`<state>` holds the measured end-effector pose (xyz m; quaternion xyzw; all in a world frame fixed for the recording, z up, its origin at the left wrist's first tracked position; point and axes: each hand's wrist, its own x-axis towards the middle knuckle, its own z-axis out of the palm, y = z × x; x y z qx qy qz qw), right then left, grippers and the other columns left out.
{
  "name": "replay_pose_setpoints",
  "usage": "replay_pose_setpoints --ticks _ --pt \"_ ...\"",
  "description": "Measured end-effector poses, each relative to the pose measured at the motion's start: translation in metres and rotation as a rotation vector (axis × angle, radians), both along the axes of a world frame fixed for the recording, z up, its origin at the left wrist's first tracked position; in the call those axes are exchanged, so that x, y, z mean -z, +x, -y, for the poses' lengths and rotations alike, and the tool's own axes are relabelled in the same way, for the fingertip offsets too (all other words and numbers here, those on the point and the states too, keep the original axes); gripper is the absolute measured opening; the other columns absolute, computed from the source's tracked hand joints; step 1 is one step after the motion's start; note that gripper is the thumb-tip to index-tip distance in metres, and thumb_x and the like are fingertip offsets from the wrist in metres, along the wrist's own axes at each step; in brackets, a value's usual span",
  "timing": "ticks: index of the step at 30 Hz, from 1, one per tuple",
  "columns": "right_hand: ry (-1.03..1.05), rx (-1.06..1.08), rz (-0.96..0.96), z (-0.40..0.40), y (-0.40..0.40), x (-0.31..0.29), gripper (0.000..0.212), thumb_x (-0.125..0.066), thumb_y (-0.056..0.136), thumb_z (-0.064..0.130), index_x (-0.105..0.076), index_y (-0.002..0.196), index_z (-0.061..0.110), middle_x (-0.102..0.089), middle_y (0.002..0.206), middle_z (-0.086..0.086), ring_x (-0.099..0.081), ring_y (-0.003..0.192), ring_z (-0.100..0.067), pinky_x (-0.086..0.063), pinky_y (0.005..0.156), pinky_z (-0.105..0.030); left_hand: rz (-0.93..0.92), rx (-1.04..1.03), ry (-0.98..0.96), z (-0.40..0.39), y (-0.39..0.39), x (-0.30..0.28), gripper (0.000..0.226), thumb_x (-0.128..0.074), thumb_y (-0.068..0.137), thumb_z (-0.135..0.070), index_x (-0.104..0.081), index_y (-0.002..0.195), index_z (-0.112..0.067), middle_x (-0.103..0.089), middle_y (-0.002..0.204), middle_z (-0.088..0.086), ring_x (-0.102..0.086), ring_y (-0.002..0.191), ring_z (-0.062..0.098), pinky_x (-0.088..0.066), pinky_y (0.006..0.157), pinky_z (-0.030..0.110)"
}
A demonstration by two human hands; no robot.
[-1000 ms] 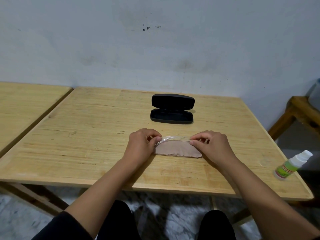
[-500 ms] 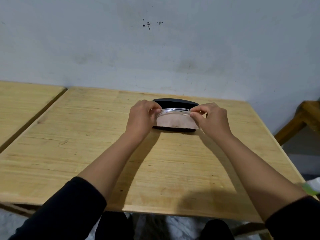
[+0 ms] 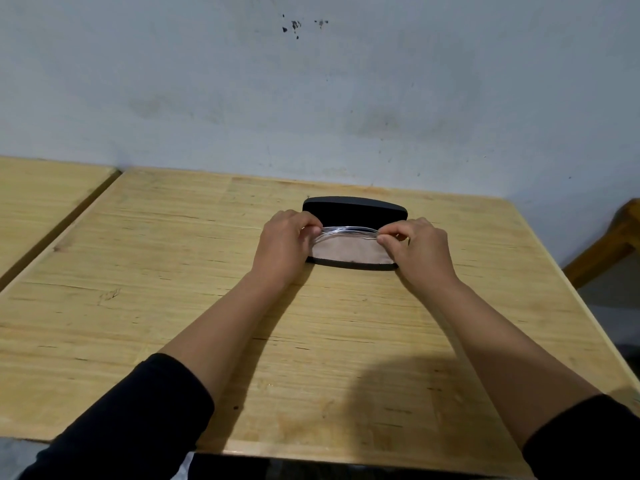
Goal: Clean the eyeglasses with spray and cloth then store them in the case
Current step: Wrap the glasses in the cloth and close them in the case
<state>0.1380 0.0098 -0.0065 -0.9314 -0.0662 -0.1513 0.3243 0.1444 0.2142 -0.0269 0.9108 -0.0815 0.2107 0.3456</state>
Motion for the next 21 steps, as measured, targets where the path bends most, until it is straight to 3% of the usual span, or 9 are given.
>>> replay_pose_setpoints --ticks 3,9,14,17,21 --pt "0.004 0.027 -0.051 -0.0006 0.0034 0.0022 0.013 -0.066 0.085 0.022 -0.073 0.094 0.017 -0.063 0.087 0.002 -0.056 0.092 -0.016 -0.046 0.087 -0.029 -0.021 -0.002 -0.01 0.0004 0.0027 0.0018 0.011 -0.06 0.087 -0.012 -0.07 0.09 -0.012 -0.069 0.085 0.008 -0.059 0.086 0.021 -0.038 0.074 0.023" --pt "0.014 0.043 -0.029 -0.0002 0.0055 0.0072 0.014 -0.067 0.084 0.023 -0.074 0.095 0.017 -0.061 0.088 -0.002 -0.054 0.086 -0.014 -0.045 0.082 -0.026 -0.039 -0.016 -0.019 0.0003 0.0035 0.0031 0.012 -0.06 0.087 -0.014 -0.071 0.09 -0.013 -0.072 0.085 0.007 -0.059 0.084 0.022 -0.037 0.073 0.023" --pt "-0.043 -0.005 -0.014 -0.0003 0.0027 0.0037 0.016 -0.063 0.087 0.019 -0.073 0.098 0.013 -0.053 0.074 0.013 -0.05 0.087 -0.016 -0.037 0.078 -0.023 -0.051 -0.018 -0.013 0.0011 0.0035 0.0035 0.012 -0.059 0.089 -0.015 -0.071 0.091 -0.012 -0.072 0.083 0.006 -0.06 0.082 0.022 -0.039 0.071 0.025" --pt "-0.112 -0.038 0.015 0.0002 0.0015 0.0037 0.016 -0.062 0.088 0.018 -0.073 0.097 0.011 -0.068 0.085 -0.003 -0.054 0.094 -0.021 -0.035 0.076 -0.024 -0.058 -0.017 -0.016 0.0004 0.0039 0.0038 0.013 -0.058 0.089 -0.014 -0.071 0.091 -0.011 -0.071 0.079 0.008 -0.06 0.078 0.024 -0.045 0.07 0.03" --pt "-0.111 -0.043 0.032 0.0012 0.0034 0.0059 0.015 -0.061 0.088 0.016 -0.072 0.094 0.009 -0.07 0.086 -0.007 -0.054 0.094 -0.024 -0.038 0.075 -0.026 -0.035 -0.029 -0.008 0.0018 0.0034 0.0043 0.015 -0.057 0.09 -0.012 -0.071 0.09 -0.009 -0.07 0.076 0.01 -0.059 0.078 0.026 -0.044 0.068 0.031"
